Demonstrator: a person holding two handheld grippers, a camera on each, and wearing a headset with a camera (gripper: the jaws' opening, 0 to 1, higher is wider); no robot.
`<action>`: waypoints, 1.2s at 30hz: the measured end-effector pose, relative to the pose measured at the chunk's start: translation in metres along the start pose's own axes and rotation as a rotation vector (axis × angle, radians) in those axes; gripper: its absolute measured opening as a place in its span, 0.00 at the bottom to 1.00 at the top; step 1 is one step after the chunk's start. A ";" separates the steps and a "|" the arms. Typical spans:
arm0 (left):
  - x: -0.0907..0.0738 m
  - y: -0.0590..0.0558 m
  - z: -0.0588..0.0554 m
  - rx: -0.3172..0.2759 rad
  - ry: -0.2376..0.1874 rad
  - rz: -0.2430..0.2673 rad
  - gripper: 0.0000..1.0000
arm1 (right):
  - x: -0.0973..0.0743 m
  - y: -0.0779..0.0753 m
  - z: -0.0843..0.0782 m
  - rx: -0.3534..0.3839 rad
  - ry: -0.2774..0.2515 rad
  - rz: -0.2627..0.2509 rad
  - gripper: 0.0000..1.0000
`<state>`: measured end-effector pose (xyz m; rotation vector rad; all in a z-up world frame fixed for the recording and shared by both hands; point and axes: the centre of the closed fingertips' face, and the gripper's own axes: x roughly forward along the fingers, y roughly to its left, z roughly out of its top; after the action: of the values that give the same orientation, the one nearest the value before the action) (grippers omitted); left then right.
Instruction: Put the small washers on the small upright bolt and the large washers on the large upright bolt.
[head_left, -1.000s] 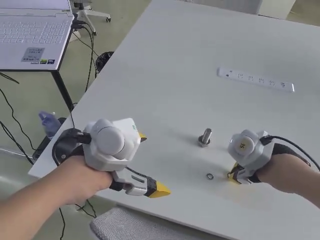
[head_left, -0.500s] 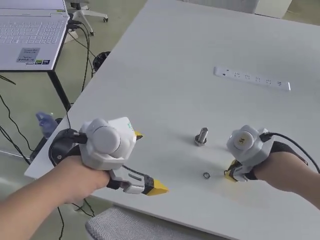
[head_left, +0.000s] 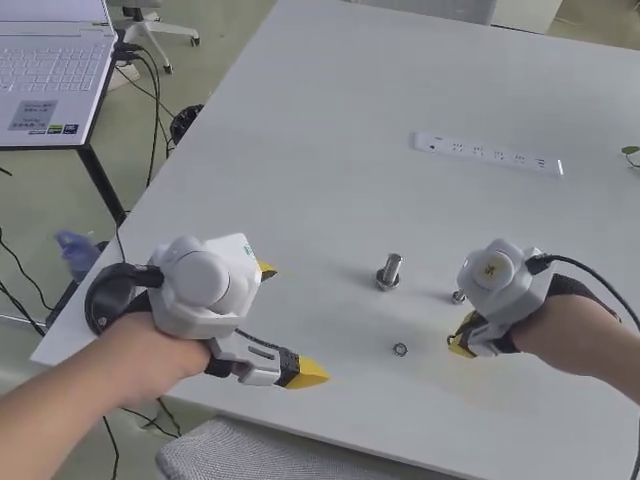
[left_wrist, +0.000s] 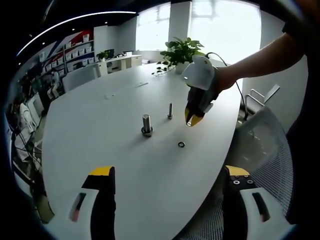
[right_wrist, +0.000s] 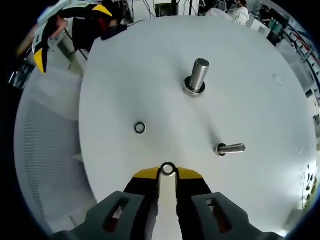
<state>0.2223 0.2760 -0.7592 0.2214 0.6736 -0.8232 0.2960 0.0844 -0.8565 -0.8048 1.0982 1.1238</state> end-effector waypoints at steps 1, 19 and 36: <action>0.001 0.000 0.000 0.002 0.000 -0.002 0.89 | -0.002 -0.001 -0.002 0.002 0.001 0.000 0.12; 0.007 0.001 -0.004 0.019 0.024 -0.006 0.88 | -0.029 -0.017 -0.021 0.038 -0.002 -0.027 0.12; 0.008 -0.001 -0.006 0.026 0.038 -0.009 0.87 | -0.044 -0.040 0.003 0.014 -0.018 -0.055 0.12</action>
<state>0.2228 0.2730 -0.7692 0.2586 0.7003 -0.8384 0.3332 0.0635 -0.8151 -0.8084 1.0617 1.0740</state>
